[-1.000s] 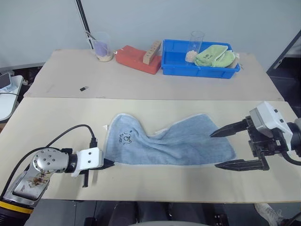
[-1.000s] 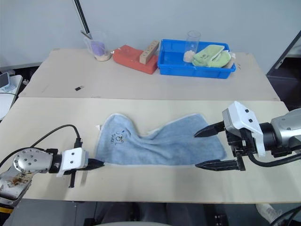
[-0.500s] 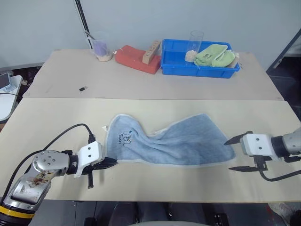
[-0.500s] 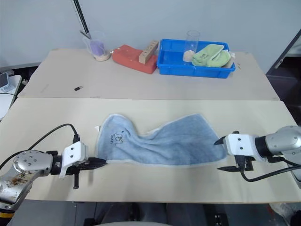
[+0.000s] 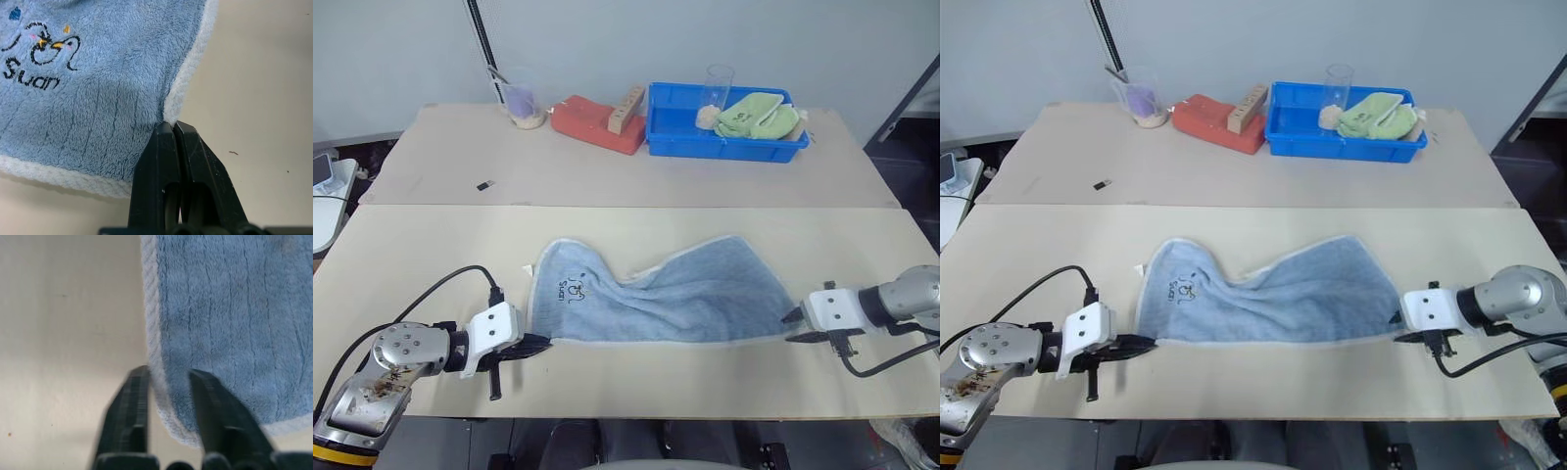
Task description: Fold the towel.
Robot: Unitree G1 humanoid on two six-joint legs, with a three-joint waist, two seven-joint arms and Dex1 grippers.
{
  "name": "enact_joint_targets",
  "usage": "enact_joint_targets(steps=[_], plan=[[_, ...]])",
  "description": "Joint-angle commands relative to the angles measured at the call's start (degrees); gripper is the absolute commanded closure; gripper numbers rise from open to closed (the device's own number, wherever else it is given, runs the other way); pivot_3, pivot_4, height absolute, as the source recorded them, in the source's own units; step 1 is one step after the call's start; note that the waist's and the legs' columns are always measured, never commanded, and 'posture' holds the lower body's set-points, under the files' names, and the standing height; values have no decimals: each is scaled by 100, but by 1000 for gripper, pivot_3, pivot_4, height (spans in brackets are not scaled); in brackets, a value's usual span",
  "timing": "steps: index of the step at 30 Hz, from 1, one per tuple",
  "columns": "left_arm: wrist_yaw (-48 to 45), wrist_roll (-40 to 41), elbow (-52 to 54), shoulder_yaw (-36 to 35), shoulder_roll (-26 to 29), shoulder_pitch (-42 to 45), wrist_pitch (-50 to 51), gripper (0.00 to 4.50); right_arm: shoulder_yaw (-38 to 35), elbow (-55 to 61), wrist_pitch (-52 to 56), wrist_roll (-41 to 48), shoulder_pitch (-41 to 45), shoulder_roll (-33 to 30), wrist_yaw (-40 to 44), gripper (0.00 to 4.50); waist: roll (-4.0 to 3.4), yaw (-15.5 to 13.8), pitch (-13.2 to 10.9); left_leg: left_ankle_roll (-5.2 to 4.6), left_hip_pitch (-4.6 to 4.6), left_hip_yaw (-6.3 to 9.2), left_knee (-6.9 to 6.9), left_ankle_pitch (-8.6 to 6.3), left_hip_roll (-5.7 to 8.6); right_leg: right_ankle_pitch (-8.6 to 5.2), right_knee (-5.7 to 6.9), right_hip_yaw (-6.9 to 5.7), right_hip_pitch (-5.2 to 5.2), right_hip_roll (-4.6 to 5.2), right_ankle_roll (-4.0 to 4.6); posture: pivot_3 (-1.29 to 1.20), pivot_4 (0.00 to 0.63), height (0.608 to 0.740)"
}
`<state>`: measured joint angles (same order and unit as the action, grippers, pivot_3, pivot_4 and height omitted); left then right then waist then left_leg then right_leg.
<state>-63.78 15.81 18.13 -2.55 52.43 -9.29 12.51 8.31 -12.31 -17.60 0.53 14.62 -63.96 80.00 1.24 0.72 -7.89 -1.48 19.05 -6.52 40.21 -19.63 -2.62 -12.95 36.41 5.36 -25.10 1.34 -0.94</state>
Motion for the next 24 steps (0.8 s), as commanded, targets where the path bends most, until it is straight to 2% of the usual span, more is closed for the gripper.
enact_joint_targets(steps=[1, 4, 9, 13, 16, 19, 24], plan=[[-33, -18, 39, -121, 80, -16, -130, 4500, -50, -74, 76, -16, 54, -27, -4, 4486, 0, 2, 0, 0, -1, 0, 2, 0, 0, 0, 4, 0, 0, 0, 0, 0, 150, 717], [-60, -24, -19, -142, 101, -27, -175, 4500, -121, -12, 214, 131, -49, -62, 38, 4486, 0, 1, 0, 0, -6, -1, 3, 0, 1, -2, 19, 3, -1, 0, 2, 0, 150, 717], [-277, 85, -206, -260, 281, 41, -208, 4500, -524, 500, 1074, 824, -409, -336, 330, 4486, 0, -21, -1, 0, -11, -1, 3, 0, -1, -6, 35, 3, -4, -2, 9, 0, 150, 717], [-543, 329, -554, -459, 468, 360, -35, 4500, -1198, 963, 2155, 1559, -705, -675, 451, 4486, -2, -13, -2, 0, -10, 0, 5, 0, -3, -7, 38, 3, -6, -1, 8, 0, 150, 717], [-449, 583, -1319, -441, 276, 1622, 330, 4500, -1659, 979, 2853, 1958, -192, -600, 40, 4486, 6, -14, -7, -1, -11, 1, 18, 1, -1, -5, 45, 1, -4, -4, 7, 0, 150, 717], [-367, 625, -2209, -233, -36, 3184, 728, 4500, -1570, 525, 3151, 1937, 983, -319, -375, 4486, 9, -4, -9, -12, -6, 2, 23, 18, 7, 14, 44, 1, -2, -6, 5, 0, 150, 717], [-245, -22, -4272, 121, -462, 5797, 243, 4500, -1214, -1066, 2567, 1284, 3279, 198, -871, 4486, 12, 26, -11, -6, 19, 3, 21, 40, 24, 33, 26, 3, -14, -7, 3, 0, 150, 717]])
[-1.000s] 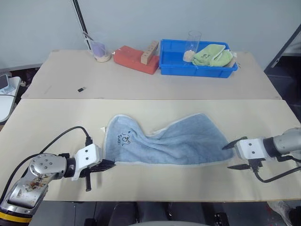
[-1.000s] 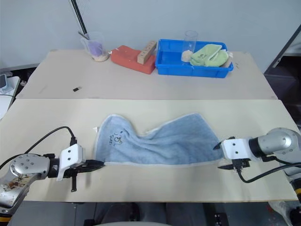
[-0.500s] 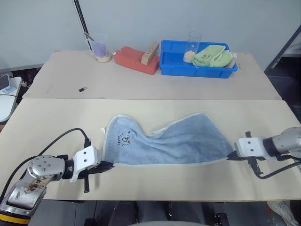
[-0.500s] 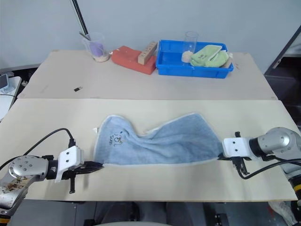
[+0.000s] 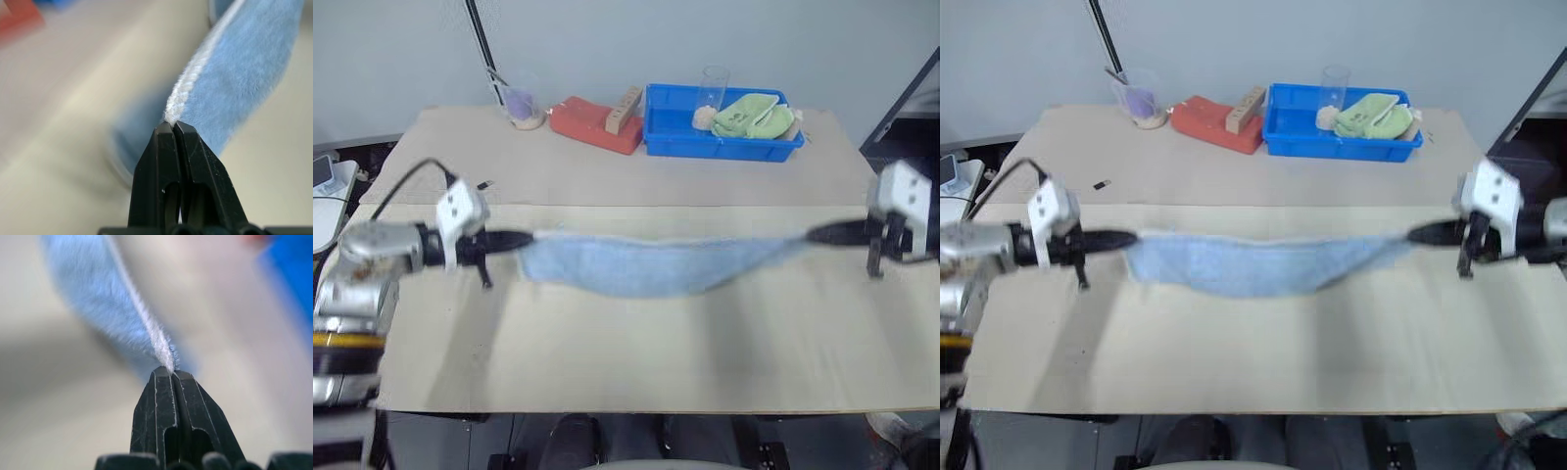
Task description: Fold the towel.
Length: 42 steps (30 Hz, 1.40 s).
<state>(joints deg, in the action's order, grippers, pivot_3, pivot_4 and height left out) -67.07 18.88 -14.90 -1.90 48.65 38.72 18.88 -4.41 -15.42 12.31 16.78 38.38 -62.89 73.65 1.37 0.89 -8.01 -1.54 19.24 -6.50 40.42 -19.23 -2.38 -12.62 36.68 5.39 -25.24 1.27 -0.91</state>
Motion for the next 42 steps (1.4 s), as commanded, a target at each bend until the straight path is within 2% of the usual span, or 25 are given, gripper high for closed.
enact_joint_targets(steps=[1, 5, 7, 10, 12, 17, 20, 22, 25, 28, 30, 34, 38, 42], plan=[[97, -418, -1320, 83, -138, 1388, -534, 4500, 112, -1060, -589, -459, 1287, 149, -273, 4486, -1, 15, 0, 1, 1, 1, -3, 1, 1, 0, -1, 1, -1, 0, 0, 0, 150, 717], [89, -709, -2363, 83, -199, 2552, -1149, 4500, 218, -1923, -1159, -772, 2425, 214, -217, 4486, -3, 40, 0, 3, 7, 1, -29, 3, 3, -6, -9, 0, -17, 1, 0, 0, 150, 717], [23, -786, -2588, 66, -149, 2801, -1328, 4500, 207, -1984, -1253, -762, 2591, 162, -44, 4486, -5, 40, 1, 35, 16, 1, -60, 21, 2, -7, -4, -2, -29, 2, 0, 0, 150, 717], [-184, -823, -2566, 46, -10, 2709, -1425, 4500, 98, -1662, -1132, -576, 2348, 62, 251, 4486, -8, 43, 3, 37, 42, 0, -68, 22, -6, -7, -4, -16, -59, 5, -1, 0, 150, 717], [-458, -735, -2122, 41, 169, 2218, -1241, 4500, -20, -1163, -1085, -420, 1728, -99, 499, 4486, -10, 42, 4, 43, 95, -1, -61, 25, -8, -6, 3, -26, -109, 15, -2, 0, 150, 717], [-1174, -404, -183, 19, 843, -353, -610, 4500, -559, 905, -793, 36, -1197, -402, 848, 4486, -17, 31, 9, 46, 95, -2, -53, 26, -44, -8, 29, -62, -112, 28, -3, 0, 150, 717], [-1244, -371, 562, -105, 1044, -1597, -558, 4500, -798, 1624, -754, 91, -2429, -447, 843, 4486, -14, 5, 5, 52, 107, -4, -16, 29, -42, -7, 36, -69, -117, 37, -2, 0, 150, 717], [-1249, -310, 918, -222, 1159, -2334, -480, 4500, -951, 2039, -654, 104, -3206, -461, 864, 4486, -13, -11, 4, 8, 101, -5, 13, 4, -37, -7, 35, -68, -108, 42, -2, 0, 150, 717], [-1256, -265, 1216, -347, 1338, -3064, -501, 4500, -1189, 2517, -371, 192, -3996, -502, 891, 4486, -9, -51, 2, -1, 76, -2, 39, 8, -38, -1, 38, -72, -78, 39, -18, 0, 150, 717], [-1200, -123, 1409, -468, 1390, -3362, -310, 4500, -1318, 2781, -26, 331, -4358, -590, 925, 4486, 0, -56, -3, -1, 71, -2, 41, 43, -36, -3, 37, -71, -73, 38, -6, 0, 150, 717], [-1120, -27, 1441, -525, 1358, -3370, -167, 4500, -1277, 2801, 200, 415, -4319, -621, 854, 4486, 4, -52, -4, -4, 69, -1, 41, 56, -34, 9, 37, -70, -73, 36, 0, 0, 150, 717], [-1091, 21, 1073, -501, 1380, -2926, 38, 4500, -902, 2357, 775, 531, -3509, -657, 661, 4486, 16, -25, -7, -3, 71, -2, 41, 60, -34, 18, 39, -70, -81, 22, 9, 0, 150, 717], [-1082, -92, 471, -161, 1259, -1964, 282, 4500, -233, 1837, 1357, 446, -2371, -507, 575, 4486, 17, -19, -8, -4, 86, -3, 33, 59, -34, 50, 38, -71, -97, 10, 46, 0, 150, 717], [-1070, -276, -46, 210, 1007, -1136, 308, 4500, 224, 1360, 1527, 311, -1686, -346, 568, 4486, 17, -22, -8, -8, 93, -2, 29, 57, -33, 50, 34, -72, -98, 6, 40, 0, 150, 717]])
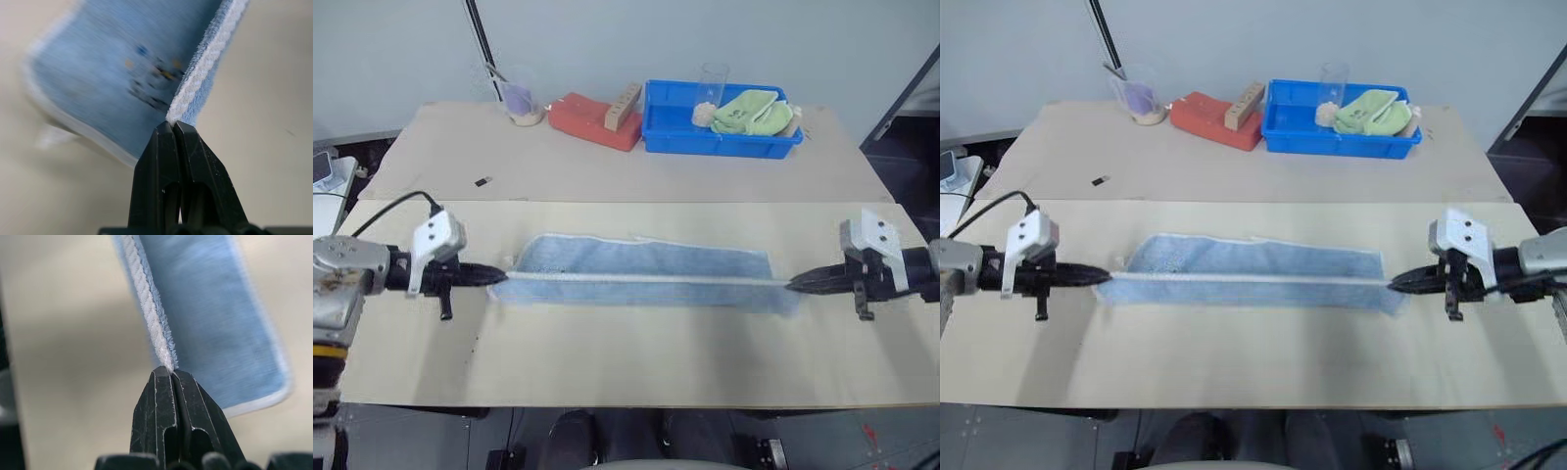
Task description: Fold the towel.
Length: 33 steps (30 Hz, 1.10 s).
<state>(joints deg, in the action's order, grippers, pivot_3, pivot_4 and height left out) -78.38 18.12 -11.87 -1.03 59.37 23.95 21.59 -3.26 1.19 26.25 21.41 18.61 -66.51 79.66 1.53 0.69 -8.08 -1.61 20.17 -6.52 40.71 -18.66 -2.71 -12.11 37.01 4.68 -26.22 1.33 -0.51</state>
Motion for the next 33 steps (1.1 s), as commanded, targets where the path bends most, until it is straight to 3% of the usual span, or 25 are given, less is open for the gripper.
enact_joint_targets(steps=[1, 8, 13, 16, 19, 26, 27, 30, 33], plan=[[60, -285, -541, 253, -177, 613, 43, 4500, 240, -479, 156, -216, 501, 86, -43, 4486, 0, -1, 0, -1, 3, 0, 0, -1, 1, -1, -2, 0, -1, 0, 0, 0, 150, 717], [210, -1014, -2211, 853, -907, 2067, -462, 4500, 813, -1652, 73, -726, 1604, 564, -102, 4486, 1, 2, 0, -1, 11, 0, 5, 0, 10, 3, -17, 1, 4, 3, -7, 0, 150, 717], [284, -1264, -3030, 894, -1208, 2553, -874, 4500, 923, -2114, 204, -966, 1958, 768, -259, 4486, 1, 27, 0, -2, 13, 2, 4, -1, 9, 4, -13, 2, 1, 3, -7, 0, 150, 717], [580, -1427, -3416, 883, -1368, 2724, -1155, 4500, 892, -2199, 100, -1036, 1999, 852, -366, 3562, 0, 32, 0, -4, 14, 3, 2, -2, 8, 4, -12, 2, -1, 3, -8, 0, 150, 717], [707, -1517, -3627, 857, -1466, 2810, -1419, 3612, 810, -2198, 70, -1053, 1994, 916, -536, 2523, 1, 31, 0, -4, 13, 4, 3, -2, 9, 5, -9, 2, -1, 5, -8, 0, 150, 717], [1081, -1511, -3785, 577, -1436, 2791, -1808, 468, 225, -1800, 13, -930, 1625, 850, -1094, 94, 1, 16, 0, -3, 15, 4, 4, -2, 10, 7, -5, 2, -1, 8, -13, 0, 150, 717], [1151, -1496, -3773, 504, -1411, 2792, -1902, 89, 67, -1668, 29, -912, 1499, 831, -1233, 0, 1, 15, 0, -3, 16, 4, 4, -2, 9, 7, -6, 1, -1, 8, -13, 0, 150, 717], [1140, -1221, -3407, 168, -1410, 2726, -2057, 28, -582, -1010, 380, -639, 869, 857, -1585, 0, 1, 1, 0, -3, 18, 6, 3, -2, 9, 8, -5, -1, -2, 11, -15, 0, 150, 717], [572, -501, -2082, -92, -1492, 2292, -1471, 28, -1250, -258, 825, -426, 145, 1154, -2237, 0, 1, -11, 0, -2, 21, 8, 4, -1, 9, 10, -3, -3, -2, 16, -19, 0, 150, 717]])
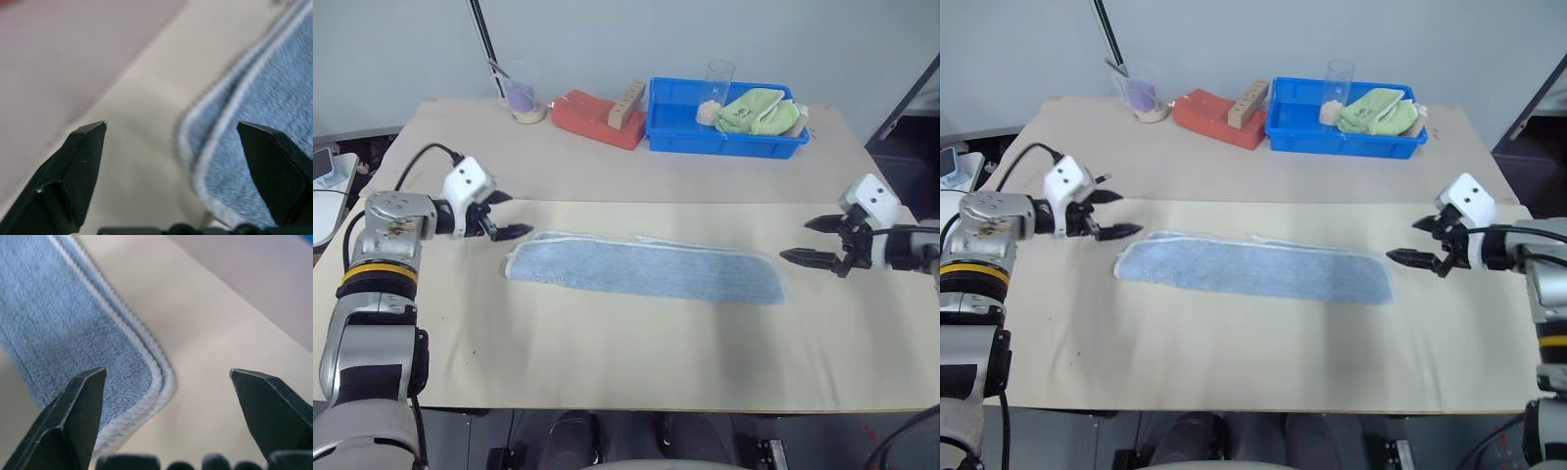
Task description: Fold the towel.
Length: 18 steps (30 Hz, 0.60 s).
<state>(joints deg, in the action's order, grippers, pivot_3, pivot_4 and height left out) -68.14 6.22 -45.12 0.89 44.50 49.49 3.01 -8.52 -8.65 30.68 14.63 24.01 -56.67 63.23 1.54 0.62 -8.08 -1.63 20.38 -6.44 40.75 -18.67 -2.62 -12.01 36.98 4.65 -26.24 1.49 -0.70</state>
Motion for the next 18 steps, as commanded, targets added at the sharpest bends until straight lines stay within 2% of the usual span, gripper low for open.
enact_joint_targets(steps=[1, 5, 9, 13, 18], plan=[[-595, 940, 1808, -324, -16, -470, 677, 28, -921, 967, 527, 305, -603, 331, -861, 0, 2, 2, 1, 0, -1, 0, 1, 0, 0, 0, 2, 0, 2, 2, -1, 0, 150, 717], [-253, 1935, 3805, -581, -328, -1218, 1898, 28, -1429, 1963, 945, 477, -1426, 981, -1652, 0, 1, 6, 2, 2, -2, 3, 5, 0, 0, 4, 7, 8, 6, 5, -10, 0, 150, 717], [-148, 2318, 5399, -340, -644, -2178, 2038, 28, -1347, 2486, 1132, 495, -1931, 1619, -2298, 0, 0, 40, 3, 3, -8, 15, 4, 1, 1, 8, 9, 20, 9, 2, -17, 0, 150, 717], [-363, 2549, 6225, -76, -660, -2735, 2039, 28, -1092, 2205, 910, 296, -1892, 1986, -2758, 0, 2, 85, 1, 2, -11, 19, 2, 1, 4, 10, 6, 43, 11, -5, -20, 0, 150, 717], [-991, 2829, 6426, 52, -554, -2865, 1854, 28, -765, 1722, 767, 276, -1646, 2186, -2842, 0, 3, 88, 1, 2, -18, 14, 4, 4, 14, 12, 4, 61, 13, -13, -29, 0, 150, 717]])
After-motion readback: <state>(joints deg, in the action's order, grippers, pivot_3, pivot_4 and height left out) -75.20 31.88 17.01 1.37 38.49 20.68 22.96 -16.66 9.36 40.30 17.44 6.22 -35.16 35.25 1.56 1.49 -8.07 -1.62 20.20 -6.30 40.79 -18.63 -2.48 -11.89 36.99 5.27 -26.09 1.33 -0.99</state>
